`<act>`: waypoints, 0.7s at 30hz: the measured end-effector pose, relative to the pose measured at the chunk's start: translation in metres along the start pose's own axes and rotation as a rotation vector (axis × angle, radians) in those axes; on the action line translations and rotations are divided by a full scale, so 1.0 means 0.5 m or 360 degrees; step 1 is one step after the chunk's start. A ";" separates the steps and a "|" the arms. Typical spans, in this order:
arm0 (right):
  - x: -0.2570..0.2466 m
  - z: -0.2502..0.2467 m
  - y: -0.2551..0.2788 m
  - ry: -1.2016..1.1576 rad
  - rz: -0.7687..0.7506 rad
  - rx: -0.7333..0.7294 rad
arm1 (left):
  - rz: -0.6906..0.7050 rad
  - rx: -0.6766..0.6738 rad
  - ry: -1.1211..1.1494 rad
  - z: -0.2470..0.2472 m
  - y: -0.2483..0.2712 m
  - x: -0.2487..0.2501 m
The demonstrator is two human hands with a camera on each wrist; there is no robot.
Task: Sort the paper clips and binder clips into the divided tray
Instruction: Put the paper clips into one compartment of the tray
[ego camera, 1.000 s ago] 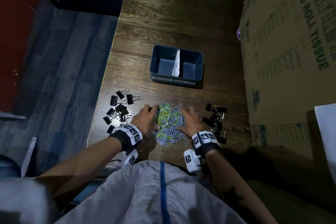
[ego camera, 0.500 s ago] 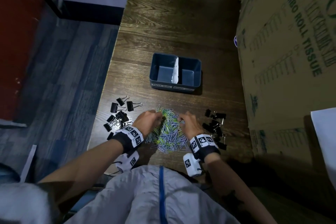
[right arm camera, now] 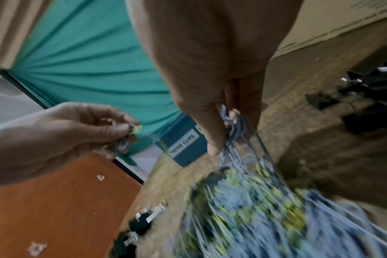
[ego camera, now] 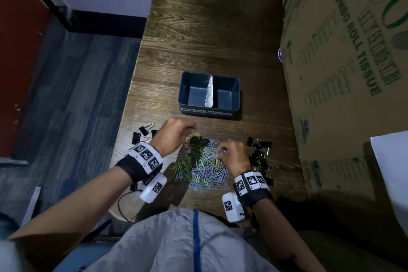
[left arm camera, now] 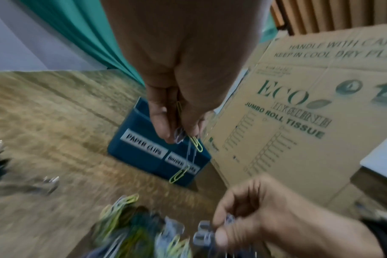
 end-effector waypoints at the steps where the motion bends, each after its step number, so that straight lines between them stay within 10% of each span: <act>1: -0.006 -0.009 0.002 -0.0019 -0.0017 -0.0003 | 0.0005 0.0044 -0.0012 -0.025 -0.019 0.013; 11: -0.159 -0.177 -0.023 -0.0258 -0.0365 0.0157 | -0.0183 0.0107 -0.0196 -0.137 -0.206 0.015; 21: -0.332 -0.290 -0.185 -0.0230 -0.0491 0.0470 | -0.0411 0.0051 -0.0320 0.016 -0.031 -0.086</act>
Point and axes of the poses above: each hand's wrist, its own y-axis away from the middle knuckle, its own z-axis out of the palm, x = y × z, the point moved 8 cm from there along -y, towards the middle knuckle, and after that the axes turned 2 degrees about -x, right-handed, at the moved point
